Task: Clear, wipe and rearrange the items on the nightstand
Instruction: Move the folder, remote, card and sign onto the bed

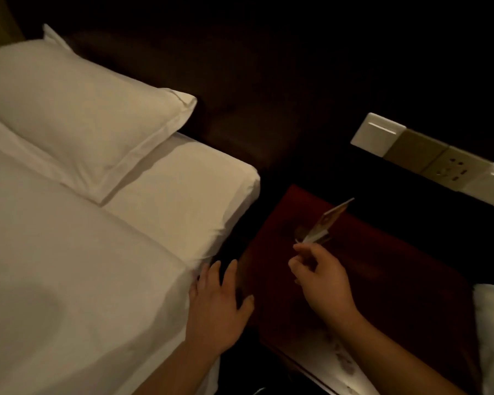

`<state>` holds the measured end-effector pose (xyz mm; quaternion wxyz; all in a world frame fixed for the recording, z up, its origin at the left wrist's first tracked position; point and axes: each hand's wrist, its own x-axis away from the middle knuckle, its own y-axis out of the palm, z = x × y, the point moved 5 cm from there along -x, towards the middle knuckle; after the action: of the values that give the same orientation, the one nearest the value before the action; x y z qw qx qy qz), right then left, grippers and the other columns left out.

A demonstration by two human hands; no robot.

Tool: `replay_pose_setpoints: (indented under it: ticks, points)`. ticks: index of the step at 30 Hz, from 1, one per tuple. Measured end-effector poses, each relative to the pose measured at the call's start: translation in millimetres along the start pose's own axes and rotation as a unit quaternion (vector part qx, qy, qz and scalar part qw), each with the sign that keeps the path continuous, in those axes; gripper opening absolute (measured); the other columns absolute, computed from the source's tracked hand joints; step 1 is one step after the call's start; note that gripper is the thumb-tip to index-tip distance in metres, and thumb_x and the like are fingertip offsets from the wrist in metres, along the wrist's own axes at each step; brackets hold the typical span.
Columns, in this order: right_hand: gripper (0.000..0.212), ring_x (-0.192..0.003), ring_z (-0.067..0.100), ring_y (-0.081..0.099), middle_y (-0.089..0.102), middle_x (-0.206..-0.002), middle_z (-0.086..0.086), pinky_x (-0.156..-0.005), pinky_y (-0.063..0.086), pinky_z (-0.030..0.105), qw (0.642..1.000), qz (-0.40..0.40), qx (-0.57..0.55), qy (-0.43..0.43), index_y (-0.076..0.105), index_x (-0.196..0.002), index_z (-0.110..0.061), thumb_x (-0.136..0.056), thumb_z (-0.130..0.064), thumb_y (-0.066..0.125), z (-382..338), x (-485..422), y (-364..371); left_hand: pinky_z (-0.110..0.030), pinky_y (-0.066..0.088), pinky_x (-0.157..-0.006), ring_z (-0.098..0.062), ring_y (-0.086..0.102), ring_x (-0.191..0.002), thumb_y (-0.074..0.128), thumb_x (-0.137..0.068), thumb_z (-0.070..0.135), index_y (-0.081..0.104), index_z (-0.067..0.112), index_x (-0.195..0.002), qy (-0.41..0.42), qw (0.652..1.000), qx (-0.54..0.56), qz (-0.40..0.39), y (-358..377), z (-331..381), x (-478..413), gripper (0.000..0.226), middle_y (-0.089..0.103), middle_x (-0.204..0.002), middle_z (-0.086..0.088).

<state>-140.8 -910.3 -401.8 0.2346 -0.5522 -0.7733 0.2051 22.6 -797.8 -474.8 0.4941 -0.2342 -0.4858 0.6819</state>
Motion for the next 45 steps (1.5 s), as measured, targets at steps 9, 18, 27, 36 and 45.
replay_pose_setpoints:
  ticks: [9,18,27,36,45]
  points:
    - [0.076,-0.116,0.017,0.055,0.039,-0.146,-0.001,-0.085,0.056,0.035,0.993,0.114,-0.013,0.003,0.026,-0.149,-0.039,-0.090,-0.006,0.061,35,-125,-96,-0.047,0.030,-0.114,-0.027,0.030,-0.143,0.041,-0.088,0.061,0.022,0.027,-0.153,0.059,0.996,0.054,0.042,24,91,-66,0.076,0.031,-0.156,-0.008]
    - [0.018,-0.096,0.017,0.056,0.055,-0.110,0.000,-0.074,0.040,0.025,0.957,0.009,0.264,-0.119,0.068,-0.107,-0.022,-0.089,-0.021,0.068,34,-159,-99,-0.057,-0.002,-0.119,-0.036,-0.006,-0.152,0.015,-0.093,0.069,0.006,0.028,-0.157,0.072,0.983,-0.156,-0.063,93,42,-59,0.077,0.000,-0.165,-0.018]
    - [0.005,-0.088,0.016,0.063,0.065,-0.096,-0.001,-0.074,0.058,0.043,0.983,0.021,0.141,-0.118,0.066,-0.095,-0.020,-0.091,-0.024,0.065,8,-126,-105,-0.047,0.014,-0.121,-0.022,0.019,-0.148,0.033,-0.075,0.082,0.021,0.031,-0.153,0.020,0.998,0.044,-0.045,74,40,-68,0.094,0.021,-0.162,-0.006]
    - [0.004,-0.062,0.007,0.063,0.068,-0.077,-0.002,-0.051,0.051,0.020,0.981,-0.100,0.041,-0.160,0.067,-0.085,-0.022,-0.089,-0.021,0.069,-79,-83,-38,-0.025,0.048,-0.095,-0.004,0.061,-0.117,0.072,-0.078,0.050,0.057,0.044,-0.129,0.027,0.893,0.449,0.033,-38,23,-59,0.054,0.066,-0.126,0.017]
    - [0.027,-0.070,0.016,0.071,0.070,-0.090,0.000,-0.059,0.059,0.024,0.966,-0.176,-0.152,-0.109,0.065,-0.110,-0.029,-0.087,-0.018,0.072,-125,-28,63,-0.016,0.053,-0.070,-0.008,0.072,-0.082,0.058,-0.096,0.023,0.076,0.028,-0.086,-0.111,0.847,0.505,0.121,-102,-91,38,0.021,0.078,-0.089,0.004]
